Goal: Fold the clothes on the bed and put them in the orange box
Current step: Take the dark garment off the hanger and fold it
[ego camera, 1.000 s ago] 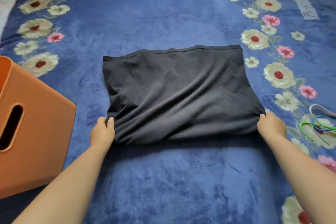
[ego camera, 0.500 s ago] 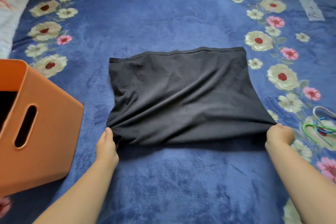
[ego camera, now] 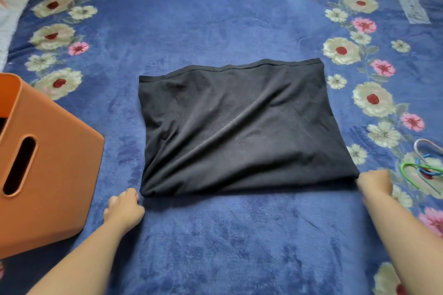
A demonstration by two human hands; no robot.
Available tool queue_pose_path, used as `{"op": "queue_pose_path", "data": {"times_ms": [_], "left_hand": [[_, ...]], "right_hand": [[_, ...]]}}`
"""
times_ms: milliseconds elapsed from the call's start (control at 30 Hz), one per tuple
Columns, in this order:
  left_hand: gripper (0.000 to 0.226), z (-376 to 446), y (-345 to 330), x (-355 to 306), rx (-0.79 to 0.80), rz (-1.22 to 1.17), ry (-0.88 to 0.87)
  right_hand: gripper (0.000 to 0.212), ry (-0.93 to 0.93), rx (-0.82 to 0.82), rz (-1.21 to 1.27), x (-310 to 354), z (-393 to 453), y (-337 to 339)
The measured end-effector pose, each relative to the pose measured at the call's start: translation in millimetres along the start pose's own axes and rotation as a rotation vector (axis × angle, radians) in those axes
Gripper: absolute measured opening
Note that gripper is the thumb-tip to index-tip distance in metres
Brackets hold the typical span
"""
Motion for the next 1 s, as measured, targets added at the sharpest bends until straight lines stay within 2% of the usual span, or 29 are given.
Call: {"op": "queue_pose_path", "data": {"times_ms": [100,200,300,367,433,567,633,733,767,900,1000], "left_hand": [[0.017,6.7,29.8,-15.4,-0.139,-0.278,0.012],[0.023,27.0,76.3,-50.2,-0.310,-0.501,-0.016],[0.044,48.9,102.9,-97.4,-0.310,-0.491,-0.116],[0.053,69.1,112.7,-119.5,-0.316,-0.457,-0.131],[0.057,83.6,121.1,-134.3,-0.332,-0.442,-0.133],[0.059,129.9,141.2,-149.9,-0.373,-0.453,-0.076],[0.055,135.6,145.6,-157.5,-0.352,-0.459,-0.066],[0.022,159.6,159.8,-165.0,-0.409,-0.432,-0.127],[0.019,161.7,164.5,-165.9,-0.436,-0.412,-0.143],[0.030,163.3,192.2,-162.8,-0.604,-0.382,-0.145],[0.034,173.7,199.3,-153.2,-0.640,-0.389,-0.059]], "right_hand": [[0.034,0.129,-0.115,-0.156,15.3,-4.6,13.9],[0.056,0.510,-0.211,-0.237,63.9,-23.1,-2.9],[0.050,0.951,-0.183,-0.330,114.4,-73.1,-62.0],[0.040,1.160,-0.111,-0.434,139.1,-111.1,-110.0],[0.040,1.309,-0.070,-0.591,151.7,-142.4,-151.6],[0.050,1.341,0.034,-0.767,157.3,-157.2,-226.8],[0.053,1.333,0.012,-0.792,150.0,-155.2,-232.2],[0.051,1.359,-0.038,-0.725,144.4,-149.4,-241.8],[0.050,1.378,-0.053,-0.699,140.8,-149.0,-241.9],[0.050,1.396,-0.061,-0.617,140.5,-148.5,-240.4],[0.049,1.393,-0.043,-0.548,142.5,-150.2,-237.2]]}}
Point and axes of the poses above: each hand's wrist, its own z-axis towards the middle knuckle, its own y-axis out of the back of the hand, x = y × z, the point moved 8 cm from there along z, towards the middle knuckle, and after that the axes turned 3 degrees about -z, right-handed, at the moved point
